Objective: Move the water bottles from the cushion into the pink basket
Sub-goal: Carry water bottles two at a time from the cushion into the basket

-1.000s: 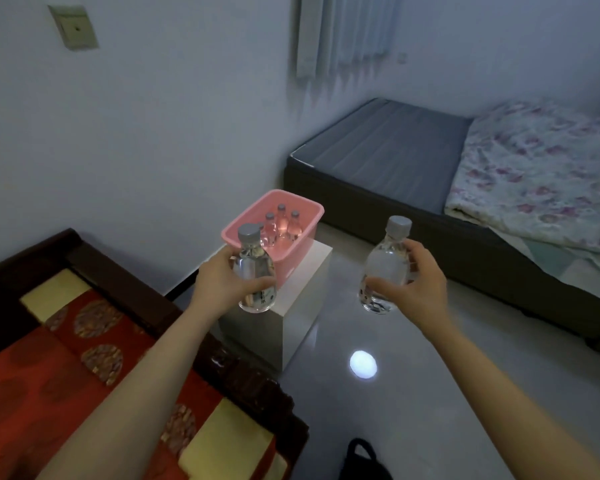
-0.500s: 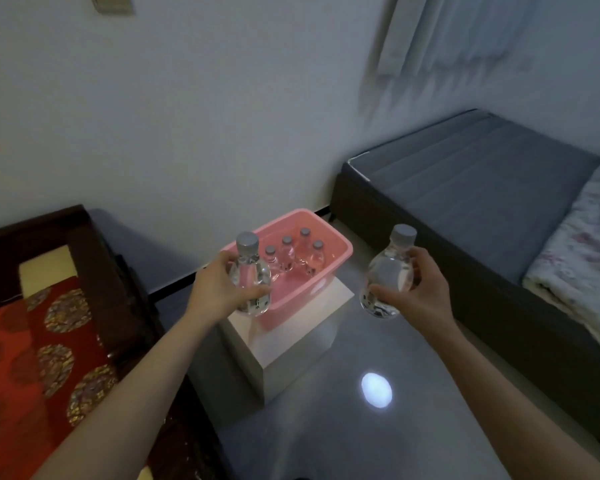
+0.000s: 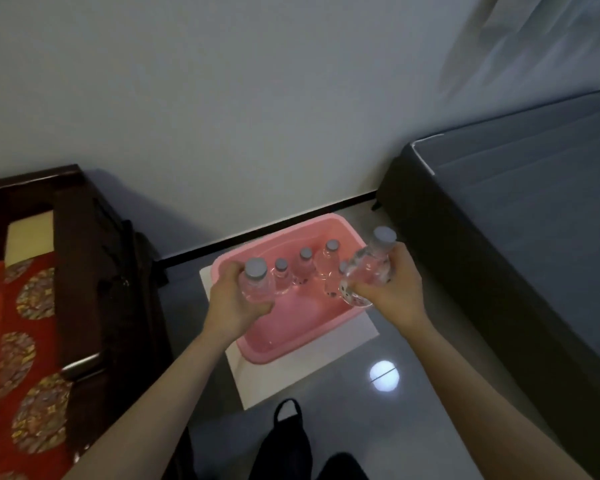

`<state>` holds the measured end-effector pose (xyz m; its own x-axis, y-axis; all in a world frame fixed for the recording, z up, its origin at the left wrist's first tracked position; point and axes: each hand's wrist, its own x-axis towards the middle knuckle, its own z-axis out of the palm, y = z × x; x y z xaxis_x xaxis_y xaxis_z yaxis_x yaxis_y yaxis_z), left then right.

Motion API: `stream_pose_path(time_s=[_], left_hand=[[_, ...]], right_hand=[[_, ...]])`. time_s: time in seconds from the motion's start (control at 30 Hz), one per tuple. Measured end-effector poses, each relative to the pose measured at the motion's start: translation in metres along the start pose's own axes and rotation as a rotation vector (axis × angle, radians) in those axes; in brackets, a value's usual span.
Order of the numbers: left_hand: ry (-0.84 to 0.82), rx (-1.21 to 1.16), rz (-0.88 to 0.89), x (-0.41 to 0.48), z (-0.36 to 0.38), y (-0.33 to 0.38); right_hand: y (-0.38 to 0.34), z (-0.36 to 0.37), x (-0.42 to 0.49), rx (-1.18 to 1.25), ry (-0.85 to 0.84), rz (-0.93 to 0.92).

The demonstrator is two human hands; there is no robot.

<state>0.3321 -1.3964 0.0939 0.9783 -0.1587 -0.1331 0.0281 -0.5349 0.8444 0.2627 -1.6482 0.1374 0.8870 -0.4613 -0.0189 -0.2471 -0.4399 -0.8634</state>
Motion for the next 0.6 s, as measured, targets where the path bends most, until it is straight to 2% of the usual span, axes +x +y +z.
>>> stream_pose_path(time_s=[0.3,0.4,0.6], left_hand=[[0.108,-0.070,-0.215,0.045,0.081,-0.040],[0.221,-0.082,-0.301,0.058,0.108,-0.060],[0.330,-0.069,-0.468,0.094,0.149,-0.096]], right_hand=[[0.066,0.074,0.072,-0.046,-0.132,0.177],[0.092,0.101,0.091,-0.086,-0.229,0.199],[0.135,0.146,0.120,-0.177,-0.420,0.267]])
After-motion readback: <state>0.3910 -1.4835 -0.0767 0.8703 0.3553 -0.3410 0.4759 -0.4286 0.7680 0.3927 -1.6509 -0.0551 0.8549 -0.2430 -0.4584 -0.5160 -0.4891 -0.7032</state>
